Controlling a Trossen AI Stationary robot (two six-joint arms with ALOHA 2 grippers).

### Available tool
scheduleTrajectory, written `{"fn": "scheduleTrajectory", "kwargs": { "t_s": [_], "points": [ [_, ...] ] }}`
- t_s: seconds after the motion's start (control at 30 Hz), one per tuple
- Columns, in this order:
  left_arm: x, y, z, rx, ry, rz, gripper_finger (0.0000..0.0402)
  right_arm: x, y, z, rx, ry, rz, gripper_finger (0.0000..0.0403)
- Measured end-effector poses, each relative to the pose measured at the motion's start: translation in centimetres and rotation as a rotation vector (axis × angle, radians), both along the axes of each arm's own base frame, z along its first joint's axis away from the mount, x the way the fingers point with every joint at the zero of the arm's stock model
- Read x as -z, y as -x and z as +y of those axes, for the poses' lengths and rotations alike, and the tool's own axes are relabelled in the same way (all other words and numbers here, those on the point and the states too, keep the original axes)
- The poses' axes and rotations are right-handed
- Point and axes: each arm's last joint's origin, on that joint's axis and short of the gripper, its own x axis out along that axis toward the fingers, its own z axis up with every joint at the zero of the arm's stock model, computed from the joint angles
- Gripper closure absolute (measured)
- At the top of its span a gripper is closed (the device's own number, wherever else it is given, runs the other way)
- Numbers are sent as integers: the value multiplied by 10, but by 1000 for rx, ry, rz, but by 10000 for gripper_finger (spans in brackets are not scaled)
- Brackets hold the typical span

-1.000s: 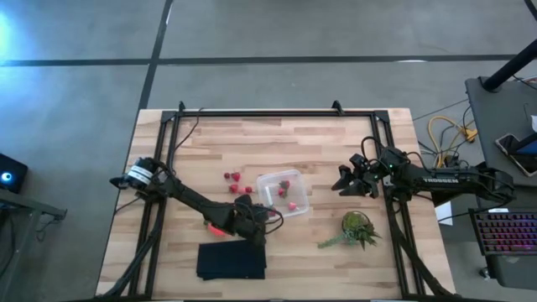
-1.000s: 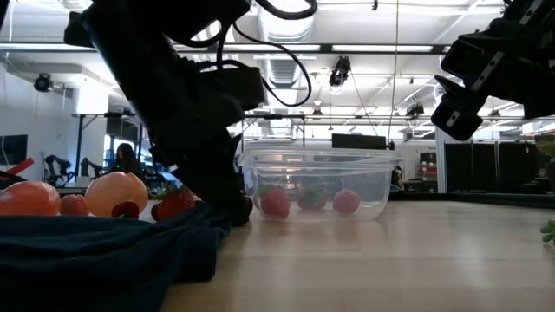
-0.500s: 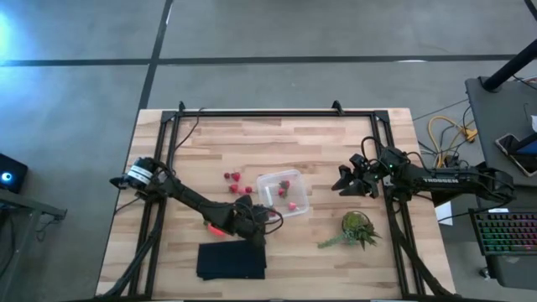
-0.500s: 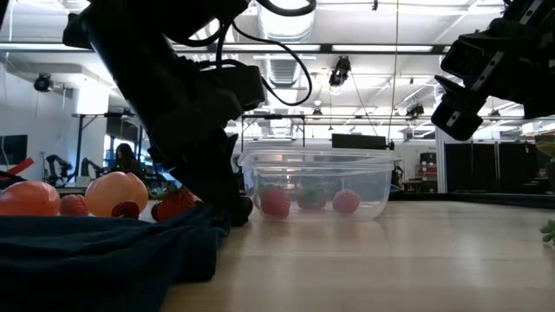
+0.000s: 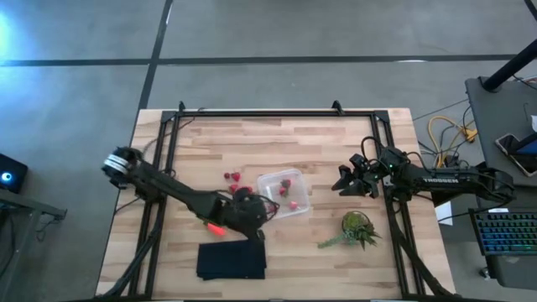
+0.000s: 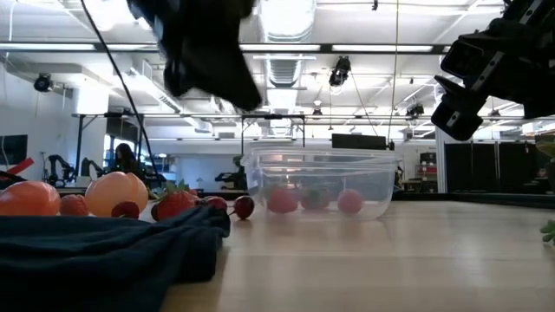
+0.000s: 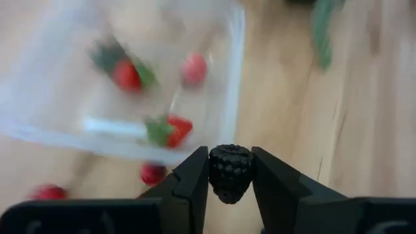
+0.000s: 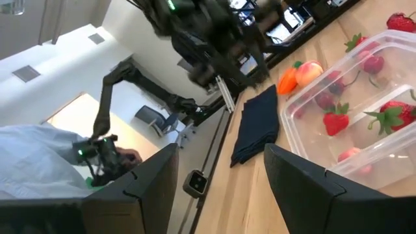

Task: Pick and placing Produce into tupperware
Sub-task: Put the blackberry into the container, then put the red cherry into the container

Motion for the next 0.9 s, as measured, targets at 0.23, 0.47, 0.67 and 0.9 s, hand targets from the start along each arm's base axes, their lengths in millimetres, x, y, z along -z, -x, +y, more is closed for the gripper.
{"fn": "scheduleTrajectory", "kwargs": {
  "t_s": [0.23,0.47,0.67,0.9],
  "points": [
    [-28,-1,44,-30,-80,-54,312,1,0,0,1,1,5,184],
    [19,-32,86,-115,160,71,277,2,0,0,-14,7,16,184],
    [15,-53,87,-120,203,12,213,6,1,2,-76,11,45,184],
    [-19,-33,71,0,195,80,177,7,1,2,-98,32,39,184]
  ]
}}
